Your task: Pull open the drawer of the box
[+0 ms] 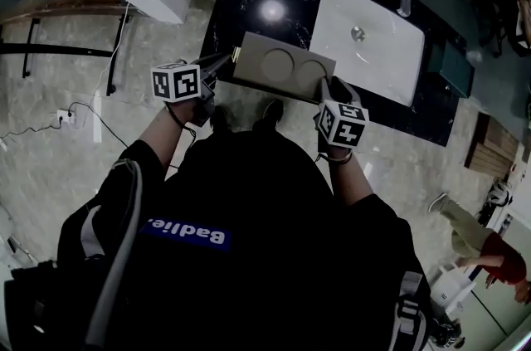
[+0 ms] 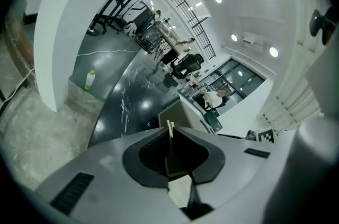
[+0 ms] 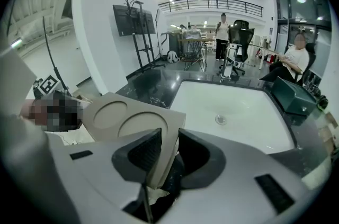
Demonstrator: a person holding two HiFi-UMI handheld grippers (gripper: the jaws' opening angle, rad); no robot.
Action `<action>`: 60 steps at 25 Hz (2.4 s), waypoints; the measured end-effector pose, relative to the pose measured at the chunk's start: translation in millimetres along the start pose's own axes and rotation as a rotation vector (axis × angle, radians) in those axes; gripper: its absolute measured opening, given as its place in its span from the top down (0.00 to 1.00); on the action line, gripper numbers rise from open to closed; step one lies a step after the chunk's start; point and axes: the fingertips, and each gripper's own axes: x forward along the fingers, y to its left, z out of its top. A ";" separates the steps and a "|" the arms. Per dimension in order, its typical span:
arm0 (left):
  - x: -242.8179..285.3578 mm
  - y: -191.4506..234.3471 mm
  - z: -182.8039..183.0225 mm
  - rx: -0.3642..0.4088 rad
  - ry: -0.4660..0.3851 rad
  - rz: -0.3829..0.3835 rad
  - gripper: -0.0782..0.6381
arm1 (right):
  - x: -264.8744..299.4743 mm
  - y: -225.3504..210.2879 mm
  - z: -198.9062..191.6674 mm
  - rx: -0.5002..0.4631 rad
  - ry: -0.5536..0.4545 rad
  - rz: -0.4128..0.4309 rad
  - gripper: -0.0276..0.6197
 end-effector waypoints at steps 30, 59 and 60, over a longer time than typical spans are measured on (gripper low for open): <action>2.7 12.7 -3.9 -0.222 0.031 -0.139 0.78 | 0.2 -1.5 -0.7 -0.004 0.022 -0.036 0.83; 1.1 9.3 -5.7 -0.281 -0.037 -0.176 0.86 | -0.9 -0.6 -0.7 -0.011 0.024 -0.034 0.83; -1.5 11.8 -4.1 -0.282 -0.044 -0.171 0.86 | -0.9 -0.7 -0.7 -0.010 0.024 -0.035 0.83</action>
